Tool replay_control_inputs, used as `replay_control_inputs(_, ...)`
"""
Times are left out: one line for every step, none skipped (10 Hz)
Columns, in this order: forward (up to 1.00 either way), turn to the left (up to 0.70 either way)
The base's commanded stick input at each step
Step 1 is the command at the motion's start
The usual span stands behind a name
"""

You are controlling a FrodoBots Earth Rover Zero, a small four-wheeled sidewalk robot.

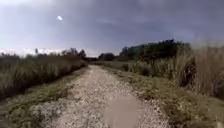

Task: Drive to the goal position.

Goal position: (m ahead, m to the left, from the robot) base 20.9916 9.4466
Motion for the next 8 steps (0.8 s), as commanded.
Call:
replay_control_inputs(0.85,0.0)
replay_control_inputs(0.85,0.0)
replay_control_inputs(0.85,0.0)
replay_control_inputs(0.85,0.0)
replay_control_inputs(0.85,0.34)
replay_control_inputs(0.85,0.34)
replay_control_inputs(0.85,0.34)
replay_control_inputs(0.85,0.34)
